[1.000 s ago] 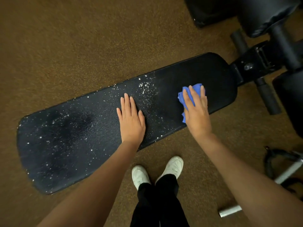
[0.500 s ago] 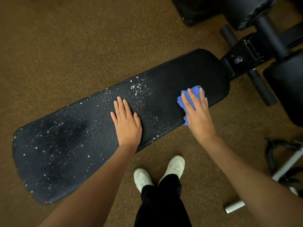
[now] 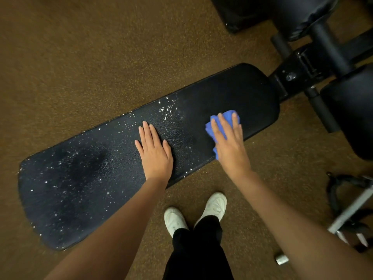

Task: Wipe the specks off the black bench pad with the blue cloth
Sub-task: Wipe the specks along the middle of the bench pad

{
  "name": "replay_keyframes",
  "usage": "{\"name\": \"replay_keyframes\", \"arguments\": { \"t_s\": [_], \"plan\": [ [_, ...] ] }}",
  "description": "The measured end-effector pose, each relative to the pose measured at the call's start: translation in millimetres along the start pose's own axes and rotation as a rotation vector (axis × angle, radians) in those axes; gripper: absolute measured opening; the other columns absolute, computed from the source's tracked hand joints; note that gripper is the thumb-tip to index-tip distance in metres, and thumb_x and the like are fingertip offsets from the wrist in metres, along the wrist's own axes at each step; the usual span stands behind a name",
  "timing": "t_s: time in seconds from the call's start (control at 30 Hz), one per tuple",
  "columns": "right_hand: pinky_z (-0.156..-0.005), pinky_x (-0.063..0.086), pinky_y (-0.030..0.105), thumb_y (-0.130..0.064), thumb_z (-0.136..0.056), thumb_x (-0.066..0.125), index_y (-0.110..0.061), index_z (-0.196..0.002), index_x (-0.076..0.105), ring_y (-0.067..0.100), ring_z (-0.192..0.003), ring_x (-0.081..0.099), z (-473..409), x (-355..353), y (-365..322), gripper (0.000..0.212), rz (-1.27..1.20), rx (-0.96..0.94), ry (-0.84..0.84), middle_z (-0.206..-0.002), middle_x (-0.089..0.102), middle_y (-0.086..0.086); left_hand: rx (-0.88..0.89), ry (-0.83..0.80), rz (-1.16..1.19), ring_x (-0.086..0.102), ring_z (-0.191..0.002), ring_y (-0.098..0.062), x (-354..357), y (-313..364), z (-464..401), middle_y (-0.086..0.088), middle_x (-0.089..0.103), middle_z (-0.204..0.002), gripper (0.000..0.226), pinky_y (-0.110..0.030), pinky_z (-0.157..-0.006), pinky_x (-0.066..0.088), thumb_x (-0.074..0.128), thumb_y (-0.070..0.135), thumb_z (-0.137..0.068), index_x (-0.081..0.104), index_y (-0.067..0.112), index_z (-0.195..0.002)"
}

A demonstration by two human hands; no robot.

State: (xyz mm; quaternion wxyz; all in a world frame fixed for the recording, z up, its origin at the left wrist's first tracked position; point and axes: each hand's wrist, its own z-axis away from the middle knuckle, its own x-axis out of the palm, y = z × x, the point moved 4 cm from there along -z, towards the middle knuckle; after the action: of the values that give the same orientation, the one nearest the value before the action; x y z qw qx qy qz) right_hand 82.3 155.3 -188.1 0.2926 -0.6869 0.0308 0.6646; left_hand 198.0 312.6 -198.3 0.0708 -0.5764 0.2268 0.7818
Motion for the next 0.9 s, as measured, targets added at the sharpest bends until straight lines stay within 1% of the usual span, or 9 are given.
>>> {"name": "replay_keyframes", "arguments": {
  "t_s": [0.1,0.2,0.27,0.37,0.43,0.57,0.7,0.83,0.9],
  "plan": [
    [-0.109,0.018,0.055,-0.003,-0.059,0.079,-0.007,-0.139,0.038,0.044,-0.138,0.016,23.5,15.9,-28.8,0.09,-0.036,-0.115,-0.047,-0.147,0.036,0.015,0.0,0.001,0.002,-0.003,-0.144,-0.025,-1.5,0.7,0.0,-0.01,0.001,-0.157,0.058,-0.045,-0.115,0.002,0.016,0.03,-0.096,0.01,0.003,-0.147],
    [-0.109,0.02,0.055,0.001,-0.067,0.065,-0.008,-0.141,0.036,0.041,-0.14,0.014,29.1,8.3,-18.8,0.079,0.001,-0.197,-0.064,-0.15,0.031,0.014,0.005,-0.012,0.011,-0.004,-0.144,-0.024,-3.5,0.1,0.4,-0.01,0.0,-0.157,0.06,-0.044,-0.115,0.001,0.015,0.031,-0.094,0.011,0.003,-0.147],
    [-0.107,0.019,0.056,0.005,-0.065,0.069,-0.006,-0.14,0.038,0.043,-0.139,0.016,16.3,0.3,-7.1,0.081,0.014,-0.102,-0.034,-0.149,0.031,0.017,0.009,-0.018,0.017,-0.005,-0.144,-0.024,-3.8,-0.6,0.5,-0.009,-0.001,-0.157,0.059,-0.044,-0.115,0.001,0.015,0.031,-0.094,0.009,0.003,-0.147],
    [-0.107,0.019,0.057,0.0,-0.062,0.08,-0.004,-0.139,0.039,0.046,-0.138,0.017,-1.5,0.9,-9.1,0.088,0.02,0.095,0.001,-0.148,0.033,0.019,0.013,-0.013,0.021,-0.006,-0.144,-0.024,-3.3,-0.2,0.4,-0.009,-0.001,-0.157,0.059,-0.044,-0.115,0.0,0.014,0.031,-0.095,0.009,0.004,-0.147],
    [-0.107,0.018,0.057,-0.003,-0.061,0.081,-0.004,-0.14,0.038,0.046,-0.138,0.016,0.7,6.6,-23.0,0.09,-0.015,0.106,0.013,-0.148,0.033,0.018,0.013,-0.008,0.024,-0.005,-0.144,-0.024,-2.8,0.0,0.6,-0.009,0.0,-0.157,0.06,-0.044,-0.114,-0.001,0.011,0.033,-0.094,0.009,0.004,-0.147],
    [-0.108,0.019,0.057,-0.008,-0.059,0.082,-0.008,-0.141,0.032,0.043,-0.14,0.013,29.6,24.5,-50.8,0.097,-0.051,-0.1,-0.044,-0.15,0.032,0.013,0.001,0.007,0.031,-0.003,-0.144,-0.025,-3.2,1.3,0.1,-0.01,0.001,-0.156,0.067,-0.045,-0.114,0.001,0.003,0.038,-0.09,0.011,0.003,-0.147],
    [-0.109,0.019,0.055,-0.001,-0.064,0.071,-0.008,-0.142,0.029,0.042,-0.139,0.016,26.3,13.6,-31.1,0.089,-0.002,-0.288,-0.099,-0.15,0.031,0.014,-0.012,0.01,0.042,-0.002,-0.144,-0.025,-4.1,2.7,-0.5,-0.011,0.003,-0.156,0.068,-0.046,-0.114,0.002,0.003,0.038,-0.089,0.013,0.002,-0.146],
    [-0.106,0.018,0.056,0.002,-0.06,0.08,-0.001,-0.139,0.037,0.048,-0.136,0.019,-26.9,0.1,-6.5,0.09,0.005,-0.012,-0.007,-0.147,0.033,0.02,-0.018,0.007,0.036,-0.003,-0.144,-0.025,-2.8,1.9,0.0,-0.01,0.002,-0.156,0.065,-0.045,-0.114,0.0,0.006,0.037,-0.091,0.012,0.003,-0.147],
    [-0.106,0.019,0.057,0.0,-0.061,0.081,0.0,-0.139,0.037,0.049,-0.136,0.019,-35.4,4.7,-18.4,0.089,-0.007,0.034,-0.002,-0.147,0.033,0.022,-0.02,0.008,0.042,-0.003,-0.144,-0.025,-2.9,2.6,-0.5,-0.01,0.002,-0.157,0.067,-0.044,-0.114,-0.001,0.004,0.038,-0.09,0.011,0.004,-0.147]
  ]
}}
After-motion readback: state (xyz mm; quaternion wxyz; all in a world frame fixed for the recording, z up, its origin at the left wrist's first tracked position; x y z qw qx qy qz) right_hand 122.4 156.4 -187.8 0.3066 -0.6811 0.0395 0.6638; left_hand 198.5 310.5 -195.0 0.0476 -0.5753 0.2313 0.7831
